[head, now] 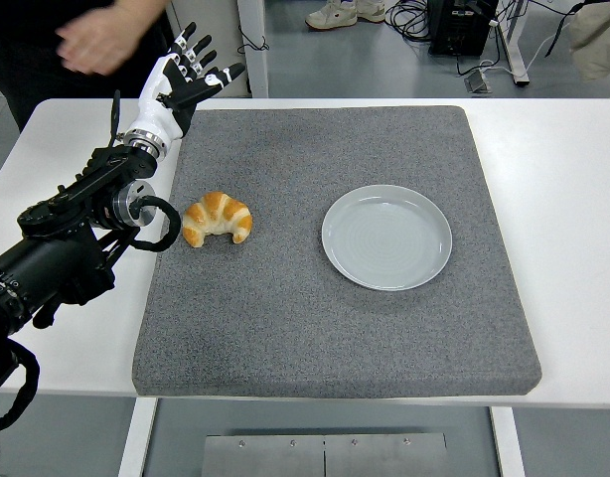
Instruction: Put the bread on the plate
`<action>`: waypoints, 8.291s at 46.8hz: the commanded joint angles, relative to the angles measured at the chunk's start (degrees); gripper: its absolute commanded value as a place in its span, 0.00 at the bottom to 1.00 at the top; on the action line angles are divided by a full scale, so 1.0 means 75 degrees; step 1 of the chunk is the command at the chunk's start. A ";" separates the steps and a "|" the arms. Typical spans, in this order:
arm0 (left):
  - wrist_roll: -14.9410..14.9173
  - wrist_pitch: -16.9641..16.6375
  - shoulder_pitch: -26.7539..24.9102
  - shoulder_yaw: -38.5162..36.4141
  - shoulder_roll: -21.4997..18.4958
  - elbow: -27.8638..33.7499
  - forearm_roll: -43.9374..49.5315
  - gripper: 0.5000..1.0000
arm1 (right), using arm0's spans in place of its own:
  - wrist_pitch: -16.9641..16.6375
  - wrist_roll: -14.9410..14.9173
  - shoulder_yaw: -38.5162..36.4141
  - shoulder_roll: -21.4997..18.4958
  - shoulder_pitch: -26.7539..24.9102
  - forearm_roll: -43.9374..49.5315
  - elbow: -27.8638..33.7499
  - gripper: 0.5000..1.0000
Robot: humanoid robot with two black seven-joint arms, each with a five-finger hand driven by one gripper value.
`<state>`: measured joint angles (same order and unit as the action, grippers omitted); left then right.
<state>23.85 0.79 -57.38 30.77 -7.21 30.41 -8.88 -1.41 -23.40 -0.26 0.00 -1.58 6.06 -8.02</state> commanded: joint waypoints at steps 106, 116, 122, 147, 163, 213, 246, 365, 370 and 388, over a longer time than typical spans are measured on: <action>-0.3213 -0.0610 -0.1582 -0.3057 -0.4664 0.5859 -0.0058 0.93 | 0.0000 0.0003 -0.0035 0.0000 0.0140 -0.0011 -0.0032 1.00; -0.3590 -0.0445 -0.3457 -0.6045 -0.4582 0.5847 -0.0596 0.93 | 0.0000 0.0003 -0.0024 0.0000 0.0151 -0.0011 -0.0032 1.00; -0.3579 -0.0445 -0.3705 -0.6551 -0.4372 0.5859 -0.1509 0.93 | 0.0000 0.0003 -0.0024 0.0000 0.0151 -0.0011 -0.0020 1.00; -0.2642 -0.0539 -0.2557 -0.6247 -0.4348 0.5848 -0.4452 0.93 | 0.0000 0.0003 -0.0024 0.0000 0.0151 -0.0011 -0.0020 1.00; -0.2430 -0.1008 -0.1806 -0.5837 -0.3985 0.5309 -0.5155 0.93 | 0.0000 0.0003 -0.0012 0.0000 0.0151 -0.0011 -0.0020 1.00; -0.1153 -0.1840 -0.1009 -0.5825 -0.2707 0.3422 -0.5249 0.64 | 0.0012 0.0003 0.0000 0.0000 0.0151 0.0001 -0.0008 1.00; -0.0614 -0.1816 -0.1255 -0.5848 -0.2789 0.3363 -0.5249 0.00 | 0.0012 0.0003 -0.0012 0.0000 0.0151 0.0001 -0.0020 1.00; -0.0520 -0.1289 -0.2134 -0.6305 0.0961 0.1195 -0.5238 0.00 | 0.0012 0.0003 0.0000 0.0000 0.0105 0.0001 0.0015 1.00; -0.0520 -0.1289 -0.2123 -0.6305 0.0961 0.1172 -0.5238 0.00 | 0.0012 0.0003 0.0000 0.0000 0.0116 -0.0011 0.0015 1.00; -0.0426 -0.1277 -0.1935 -0.6329 0.0961 0.1066 -0.5226 0.00 | 0.0012 0.0003 0.0000 0.0000 0.0151 0.0001 0.0015 1.00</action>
<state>20.65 -8.79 -72.01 -16.79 0.00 38.56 -48.17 -1.32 -23.38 -0.26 0.00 -0.47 6.04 -7.90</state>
